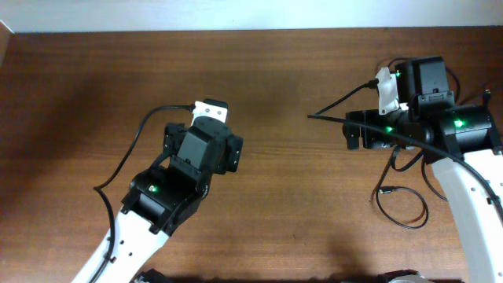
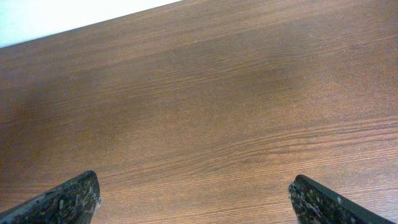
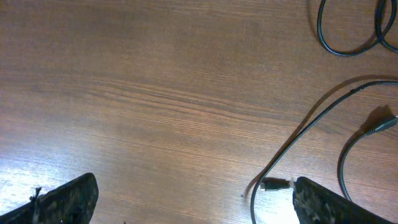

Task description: Untangle cables

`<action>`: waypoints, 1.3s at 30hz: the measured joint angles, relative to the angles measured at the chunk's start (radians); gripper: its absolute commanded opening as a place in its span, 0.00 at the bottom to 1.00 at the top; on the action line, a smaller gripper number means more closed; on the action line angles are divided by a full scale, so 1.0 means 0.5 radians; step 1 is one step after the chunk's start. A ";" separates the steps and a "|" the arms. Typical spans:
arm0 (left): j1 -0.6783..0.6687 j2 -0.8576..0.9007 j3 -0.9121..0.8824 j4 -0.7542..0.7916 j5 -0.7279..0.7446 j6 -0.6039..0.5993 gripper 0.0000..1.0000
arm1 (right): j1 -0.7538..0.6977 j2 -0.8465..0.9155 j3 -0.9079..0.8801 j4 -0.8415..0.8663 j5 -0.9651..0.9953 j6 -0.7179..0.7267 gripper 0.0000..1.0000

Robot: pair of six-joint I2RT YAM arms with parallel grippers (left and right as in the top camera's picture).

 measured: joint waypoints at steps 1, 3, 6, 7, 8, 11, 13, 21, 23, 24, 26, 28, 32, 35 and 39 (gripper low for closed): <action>0.000 0.000 0.000 0.000 0.000 0.000 0.99 | 0.000 0.000 0.000 0.000 0.001 -0.001 0.99; 0.000 0.000 0.000 0.000 0.000 0.000 0.99 | 0.000 0.000 0.000 0.000 0.001 -0.001 0.99; 0.000 0.000 0.000 0.000 0.000 0.000 0.99 | 0.000 0.000 0.000 -0.001 0.001 0.000 0.99; 0.000 0.000 0.000 0.000 0.000 0.000 0.99 | 0.000 0.000 0.000 0.000 0.000 -0.002 0.99; 0.000 0.000 0.000 0.000 0.000 0.001 0.99 | 0.000 0.000 0.000 -0.001 0.001 0.000 0.99; 0.000 0.000 0.000 0.000 0.000 0.000 0.99 | 0.000 0.000 0.000 0.000 0.001 0.000 0.99; 0.000 0.000 0.000 -0.016 0.000 0.000 0.99 | 0.000 0.000 0.000 0.000 0.000 0.000 0.99; 0.000 -0.171 0.000 -0.173 0.002 -0.001 0.99 | 0.000 0.000 0.000 -0.001 0.001 0.001 0.99; 0.000 -0.255 0.000 -0.218 0.008 0.000 0.99 | 0.000 0.000 0.000 0.000 0.001 0.000 0.99; 0.002 -0.318 -0.001 -0.223 0.010 -0.001 0.99 | 0.000 0.000 0.000 -0.001 0.000 0.000 0.99; 0.011 -0.431 -0.015 -0.215 0.021 -0.001 0.99 | 0.000 0.000 0.000 -0.001 0.001 -0.001 0.99; 0.058 -0.523 -0.082 -0.194 0.059 -0.009 0.99 | 0.000 0.000 0.000 -0.001 0.001 -0.001 0.99; 0.248 -0.679 -0.428 0.053 0.233 -0.104 0.99 | 0.000 0.000 0.000 0.000 0.001 0.000 0.99; 0.346 -0.795 -0.757 0.462 0.403 -0.144 0.99 | 0.000 0.000 0.000 -0.001 0.001 0.000 0.99; 0.372 -0.970 -1.108 0.964 0.507 -0.170 0.99 | 0.000 0.000 0.000 0.000 0.001 -0.002 0.99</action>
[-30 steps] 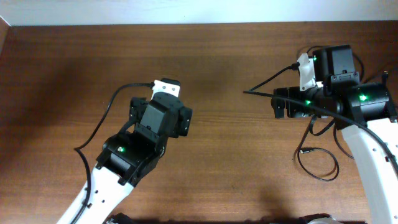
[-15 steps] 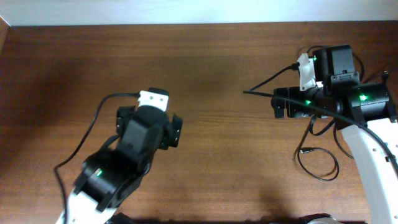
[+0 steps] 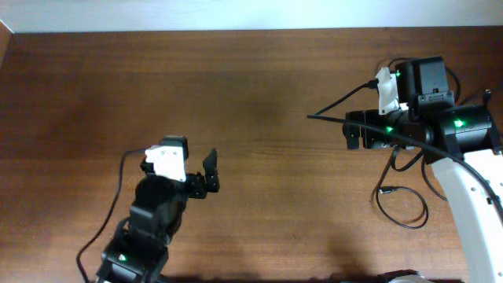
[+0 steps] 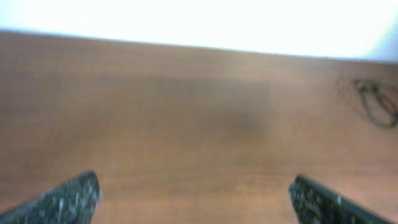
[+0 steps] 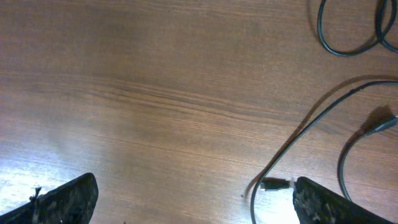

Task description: Untangle cables

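Note:
Thin black cables lie on the brown table by my right arm. The overhead view shows one loop [image 3: 408,226] under that arm. In the right wrist view a cable end with a small plug [image 5: 273,184] lies just inside the right finger, and a curved cable [image 5: 339,53] sits at the upper right. My right gripper [image 5: 196,205] is open and holds nothing; it also shows in the overhead view [image 3: 351,130]. My left gripper [image 4: 196,202] is open and empty, far left of the cables [image 4: 376,102], low at the front left in the overhead view [image 3: 196,169].
The wooden table [image 3: 259,79] runs to a pale wall at the back. A thin black lead [image 3: 330,119] sticks out leftward from the right arm, above the table. The left wrist view is blurred.
My left arm has drawn back toward the front left of the table and tilted up, so its camera now sees the back wall and the far cables. The right arm and the cables have not moved.

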`<action>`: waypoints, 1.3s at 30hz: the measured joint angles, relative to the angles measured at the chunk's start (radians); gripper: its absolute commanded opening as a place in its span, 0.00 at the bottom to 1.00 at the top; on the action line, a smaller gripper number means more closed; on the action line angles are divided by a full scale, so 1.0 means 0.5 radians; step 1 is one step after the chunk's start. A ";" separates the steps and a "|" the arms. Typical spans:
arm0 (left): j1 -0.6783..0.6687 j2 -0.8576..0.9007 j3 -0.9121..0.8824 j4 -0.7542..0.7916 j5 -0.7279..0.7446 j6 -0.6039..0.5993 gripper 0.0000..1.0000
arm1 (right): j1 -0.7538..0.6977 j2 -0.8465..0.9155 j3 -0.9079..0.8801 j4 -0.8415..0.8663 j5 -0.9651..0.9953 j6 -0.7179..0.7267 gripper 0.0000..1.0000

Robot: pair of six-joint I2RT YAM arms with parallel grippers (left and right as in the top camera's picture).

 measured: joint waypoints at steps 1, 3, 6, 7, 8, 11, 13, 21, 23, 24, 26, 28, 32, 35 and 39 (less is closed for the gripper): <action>0.000 -0.036 -0.055 0.069 0.010 -0.002 0.99 | 0.000 0.000 0.000 -0.001 -0.001 0.002 0.99; 0.002 -0.128 -0.208 0.323 0.034 -0.006 0.99 | 0.000 0.000 0.000 0.000 -0.001 0.001 0.99; 0.054 -0.299 -0.414 0.582 0.082 -0.008 0.99 | 0.000 0.000 0.000 0.000 -0.001 0.002 0.99; 0.079 -0.356 -0.473 0.642 0.090 -0.008 0.99 | 0.000 0.001 0.000 0.000 -0.001 0.002 0.99; 0.095 -0.387 -0.507 0.668 0.098 -0.008 0.99 | 0.000 0.000 0.000 -0.001 -0.001 0.002 0.99; 0.188 -0.526 -0.678 0.883 0.121 -0.008 0.99 | 0.000 0.001 0.000 -0.001 -0.001 0.002 0.99; 0.247 -0.608 -0.758 0.988 0.130 -0.008 0.99 | 0.000 0.002 0.000 -0.001 -0.001 0.000 0.99; 0.460 -0.962 -1.077 1.354 0.136 -0.008 0.99 | 0.000 0.002 0.000 -0.001 0.000 0.000 0.99; 0.517 -1.027 -1.113 1.298 0.140 -0.008 0.99 | 0.000 0.002 0.000 -0.001 0.000 0.002 0.99; 0.530 -1.039 -1.116 1.289 0.140 -0.008 0.99 | 0.000 0.002 0.000 0.000 -0.001 0.002 0.99; 0.578 -1.086 -1.117 1.254 0.141 -0.008 0.99 | 0.000 0.002 0.000 -0.002 0.000 0.002 0.99; 0.619 -1.130 -1.116 1.178 0.141 -0.008 0.99 | 0.000 0.002 0.000 -0.001 -0.001 0.001 0.99; 0.696 -1.217 -1.119 0.886 0.143 -0.008 0.99 | 0.000 0.002 0.000 0.000 0.000 0.000 0.99; 0.768 -1.295 -1.121 0.634 0.177 -0.009 0.99 | 0.000 0.002 0.000 -0.001 -0.001 0.001 0.99; 0.814 -1.305 -1.120 0.415 0.230 -0.003 0.99 | 0.000 0.002 0.000 -0.001 0.000 0.002 0.99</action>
